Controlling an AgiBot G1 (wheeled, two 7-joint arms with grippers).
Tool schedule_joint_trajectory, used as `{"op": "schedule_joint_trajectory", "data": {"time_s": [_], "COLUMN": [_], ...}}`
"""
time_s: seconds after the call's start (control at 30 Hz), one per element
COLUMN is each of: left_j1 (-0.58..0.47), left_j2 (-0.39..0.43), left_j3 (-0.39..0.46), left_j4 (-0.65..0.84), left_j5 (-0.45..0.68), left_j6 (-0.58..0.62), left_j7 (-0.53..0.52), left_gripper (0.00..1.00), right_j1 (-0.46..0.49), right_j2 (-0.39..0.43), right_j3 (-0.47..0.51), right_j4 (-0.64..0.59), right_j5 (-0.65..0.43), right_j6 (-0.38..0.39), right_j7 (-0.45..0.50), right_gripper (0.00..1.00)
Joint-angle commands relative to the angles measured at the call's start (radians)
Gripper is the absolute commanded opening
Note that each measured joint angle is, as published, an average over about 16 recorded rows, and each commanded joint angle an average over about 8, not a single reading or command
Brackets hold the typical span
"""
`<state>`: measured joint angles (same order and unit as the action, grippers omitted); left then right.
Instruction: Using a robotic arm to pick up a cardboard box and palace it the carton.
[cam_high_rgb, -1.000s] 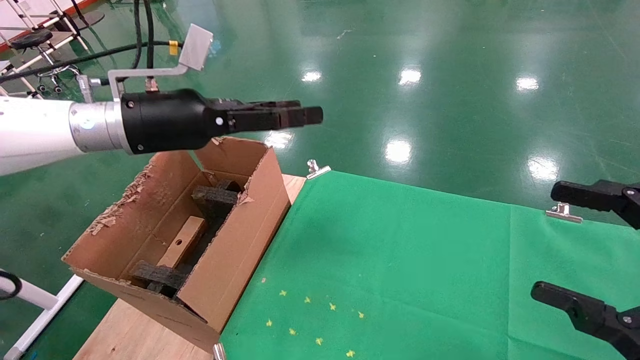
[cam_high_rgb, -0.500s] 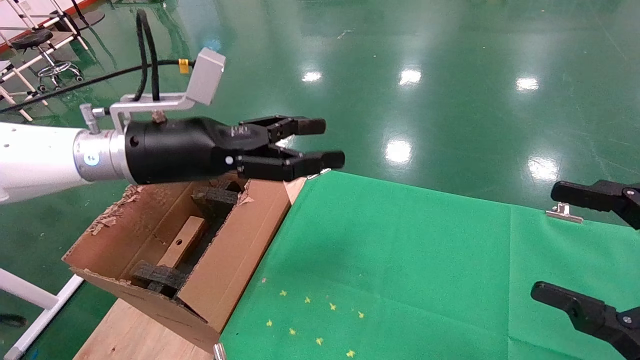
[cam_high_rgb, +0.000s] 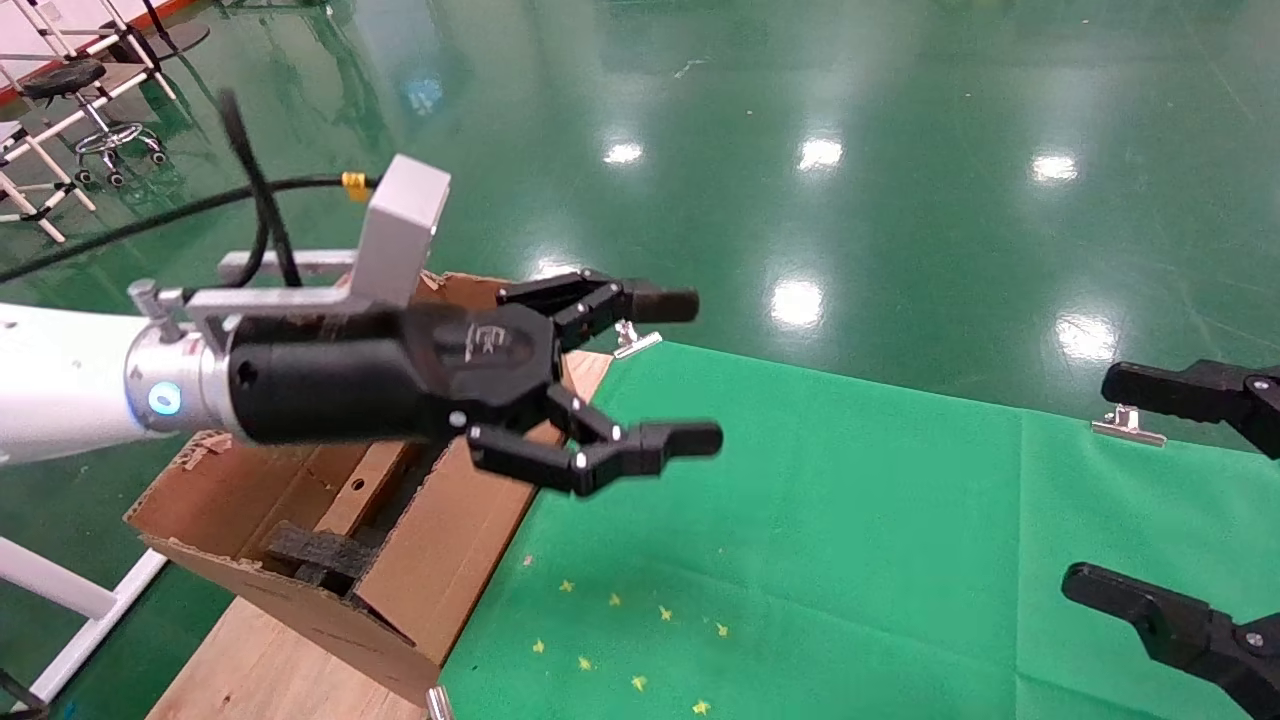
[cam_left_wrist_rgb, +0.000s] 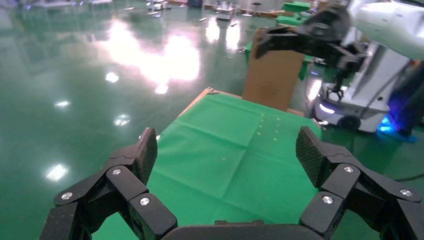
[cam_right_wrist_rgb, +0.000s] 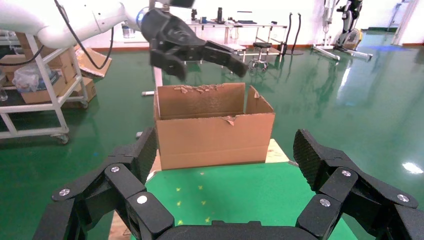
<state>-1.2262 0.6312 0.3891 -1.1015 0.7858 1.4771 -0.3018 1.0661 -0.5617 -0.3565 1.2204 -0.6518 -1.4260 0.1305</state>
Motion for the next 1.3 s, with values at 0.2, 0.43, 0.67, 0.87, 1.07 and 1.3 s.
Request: {"op": "schedule_joint_trajectory", "data": {"time_s": [0.2,0.43,0.67,0.87,1.07,1.3], "left_j1": [0.089,0.161,0.176,0.166,0.161,0.157], "left_j2": [-0.012,-0.021,-0.023,-0.023,-0.022,-0.021], "left_j3": [-0.064,-0.116,-0.127,-0.12,-0.116,-0.113], "left_j4": [-0.107,-0.193,-0.211,-0.199,-0.192,-0.188], "left_j5": [-0.032,-0.058,-0.066,-0.063,-0.06,-0.058], "left_j6": [0.011,0.02,0.023,0.021,0.02,0.019], "left_j7": [0.067,0.118,0.125,0.12,0.118,0.116], "left_gripper": [1.0,1.0,1.0,1.0,1.0,1.0], "right_j1": [0.0,0.0,0.0,0.0,0.0,0.0], "right_j2": [0.0,0.0,0.0,0.0,0.0,0.0], "right_j3": [0.0,0.0,0.0,0.0,0.0,0.0], "right_j4": [0.0,0.0,0.0,0.0,0.0,0.0], "right_j5": [0.0,0.0,0.0,0.0,0.0,0.0], "right_j6": [0.0,0.0,0.0,0.0,0.0,0.0], "right_j7": [0.0,0.0,0.0,0.0,0.0,0.0], "right_gripper": [1.0,1.0,1.0,1.0,1.0,1.0]}}
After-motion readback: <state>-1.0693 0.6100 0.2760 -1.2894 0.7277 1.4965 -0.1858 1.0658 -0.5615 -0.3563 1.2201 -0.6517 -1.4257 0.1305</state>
